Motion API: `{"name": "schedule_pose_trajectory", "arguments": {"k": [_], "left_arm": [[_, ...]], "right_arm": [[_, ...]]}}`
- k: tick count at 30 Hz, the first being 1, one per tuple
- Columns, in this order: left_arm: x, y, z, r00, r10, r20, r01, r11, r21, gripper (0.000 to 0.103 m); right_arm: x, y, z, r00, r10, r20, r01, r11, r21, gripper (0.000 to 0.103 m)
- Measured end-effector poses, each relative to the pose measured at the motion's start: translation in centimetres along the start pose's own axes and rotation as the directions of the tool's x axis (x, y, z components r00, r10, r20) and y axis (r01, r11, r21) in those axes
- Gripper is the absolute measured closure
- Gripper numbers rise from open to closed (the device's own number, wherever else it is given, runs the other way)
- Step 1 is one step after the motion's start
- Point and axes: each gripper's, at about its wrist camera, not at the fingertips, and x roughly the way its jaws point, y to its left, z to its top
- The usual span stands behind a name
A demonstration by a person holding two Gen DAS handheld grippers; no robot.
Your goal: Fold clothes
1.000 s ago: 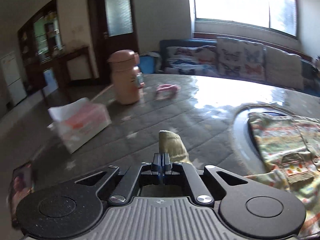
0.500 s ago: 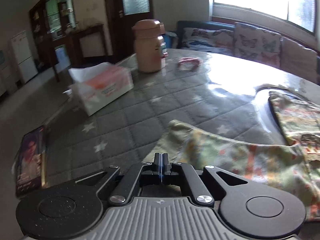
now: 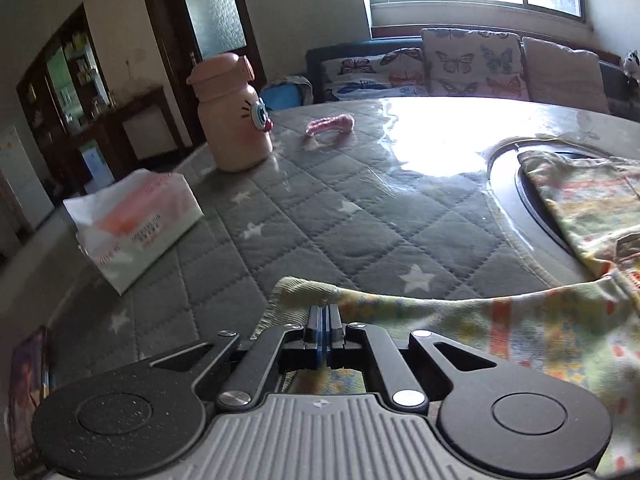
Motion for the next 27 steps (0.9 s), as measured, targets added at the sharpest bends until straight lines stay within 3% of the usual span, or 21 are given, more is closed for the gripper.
{"name": "schedule_pose_trajectory", "arguments": {"k": [4,9,13,16,19,22,27], "left_arm": [[0.8,-0.1,0.3,0.999,0.033,0.023,-0.034,0.999,0.036,0.101],[0.7,0.3,0.8,1.0,0.012,0.0,-0.012,0.999,0.048,0.1],[-1.0,0.0,0.9,0.999,-0.05,-0.013,0.051,0.998,0.032,0.098],[-3.2,-1.9,0.8,0.99,-0.137,0.014,0.136,0.989,0.063,0.098],[-4.9,-4.8,0.9,0.969,-0.245,0.027,0.24,0.964,0.11,0.098],[-6.4,-7.8,1.1,0.937,-0.347,0.033,0.338,0.927,0.161,0.098],[-7.2,-13.0,1.4,0.881,-0.472,0.015,0.456,0.858,0.235,0.098]], "right_arm": [[0.5,0.1,0.3,1.0,-0.001,0.005,0.001,1.0,0.005,0.041],[-0.4,0.2,0.1,1.0,0.011,-0.006,-0.011,1.0,0.0,0.042],[-2.7,0.9,-0.1,0.998,0.056,0.008,-0.055,0.998,-0.038,0.042],[-5.0,2.6,0.0,0.988,0.151,0.013,-0.15,0.985,-0.09,0.042],[-6.4,5.3,-0.1,0.97,0.242,0.003,-0.239,0.957,-0.164,0.043],[-7.4,8.0,-0.5,0.943,0.332,-0.018,-0.327,0.918,-0.225,0.043],[-8.1,11.9,-2.2,0.91,0.405,-0.085,-0.409,0.848,-0.336,0.045]]}}
